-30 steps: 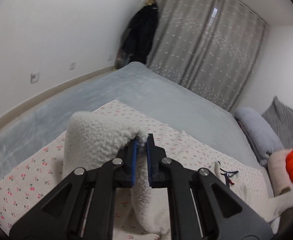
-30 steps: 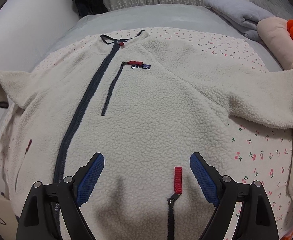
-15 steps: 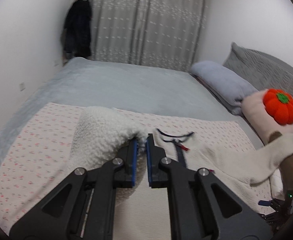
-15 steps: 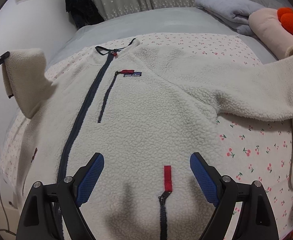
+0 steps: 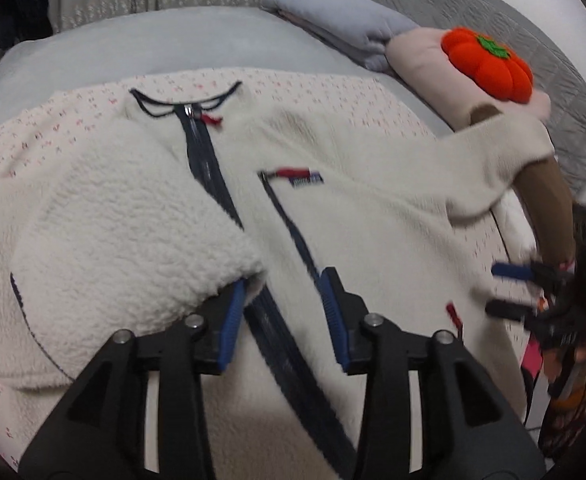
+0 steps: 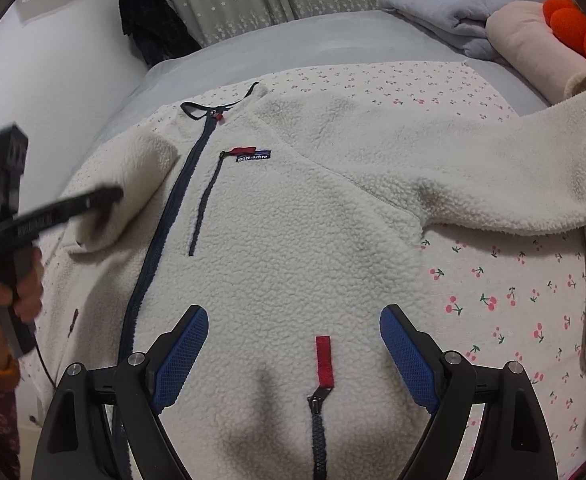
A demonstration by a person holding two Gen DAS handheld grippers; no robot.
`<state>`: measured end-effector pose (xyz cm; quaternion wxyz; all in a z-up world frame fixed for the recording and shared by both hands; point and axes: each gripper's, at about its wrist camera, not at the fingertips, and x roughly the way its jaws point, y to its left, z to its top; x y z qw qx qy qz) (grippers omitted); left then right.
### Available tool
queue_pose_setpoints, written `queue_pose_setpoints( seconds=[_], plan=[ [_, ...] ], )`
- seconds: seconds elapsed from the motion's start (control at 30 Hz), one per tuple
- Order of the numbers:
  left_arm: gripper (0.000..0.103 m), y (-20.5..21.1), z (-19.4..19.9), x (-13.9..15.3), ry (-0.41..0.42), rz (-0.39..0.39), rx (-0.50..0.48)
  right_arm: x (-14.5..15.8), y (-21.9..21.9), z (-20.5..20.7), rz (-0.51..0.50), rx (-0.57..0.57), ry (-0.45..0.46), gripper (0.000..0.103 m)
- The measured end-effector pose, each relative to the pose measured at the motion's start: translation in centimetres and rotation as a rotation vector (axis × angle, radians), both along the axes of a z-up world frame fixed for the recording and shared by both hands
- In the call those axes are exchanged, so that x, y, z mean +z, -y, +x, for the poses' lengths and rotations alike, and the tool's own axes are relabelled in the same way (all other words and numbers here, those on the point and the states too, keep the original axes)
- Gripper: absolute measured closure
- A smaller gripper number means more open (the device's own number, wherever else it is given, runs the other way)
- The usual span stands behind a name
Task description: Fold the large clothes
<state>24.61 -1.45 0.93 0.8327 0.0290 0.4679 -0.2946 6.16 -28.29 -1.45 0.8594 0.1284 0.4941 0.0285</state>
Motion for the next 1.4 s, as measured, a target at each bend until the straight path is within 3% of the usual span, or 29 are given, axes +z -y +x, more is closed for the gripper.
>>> queue_pose_setpoints(
  seconds=[0.03,0.1,0.2,0.33,0.47,0.57,0.73,0.87,0.93,1.0,1.1,1.2,1.33,1.4],
  plan=[
    [0.053,-0.8,-0.5,-0.1,-0.002,0.000,-0.005,0.0,-0.2,0.2,0.002,0.005,-0.001,0.013],
    [0.033,-2.4,-1.4,0.3,0.008,-0.002,-0.007,0.2,-0.7,0.6,-0.001,0.019,0.002,0.013],
    [0.029,-5.6,-3.0,1.0,0.047,0.005,0.029,0.6,-2.2,1.5,-0.016,0.052,0.011,0.013],
    [0.029,-11.7,-3.5,1.5,0.071,-0.008,0.151,1.6,-6.0,3.3,-0.062,0.123,0.046,0.013],
    [0.029,-18.2,-3.3,1.0,0.067,-0.016,0.343,2.6,-12.1,4.9,-0.142,0.250,0.116,0.013],
    [0.029,-21.8,-3.2,-0.2,0.040,-0.052,0.426,2.9,-17.5,5.5,-0.220,0.392,0.193,0.013],
    [0.032,-24.2,-3.0,-3.4,-0.014,-0.043,0.467,0.8,-25.6,7.0,-0.459,0.611,0.257,0.013],
    [0.049,-24.4,-2.3,-5.0,-0.039,-0.036,0.464,-2.1,-29.5,9.5,-0.714,0.656,0.269,0.015],
    [0.056,-24.6,-1.6,-5.6,-0.060,-0.047,0.474,-2.8,-30.5,11.1,-0.794,0.647,0.290,0.029],
    [0.066,-24.7,-0.9,-6.3,-0.075,-0.040,0.494,-2.3,-30.2,12.9,-0.737,0.611,0.273,0.064],
    [0.076,-24.9,-0.8,-6.7,-0.084,-0.028,0.512,0.4,-26.5,15.1,-0.484,0.482,0.253,0.083],
    [0.078,-25.2,-1.2,-6.6,-0.065,-0.039,0.512,3.1,-20.2,15.6,-0.289,0.284,0.255,0.087],
    [0.078,-25.5,-1.3,-6.5,-0.067,-0.044,0.502,3.0,-12.4,15.6,-0.062,0.160,0.182,0.087],
    [0.078,-25.6,-1.5,-6.3,-0.071,-0.045,0.497,1.7,-8.8,15.0,0.060,0.119,0.125,0.076]
  ],
)
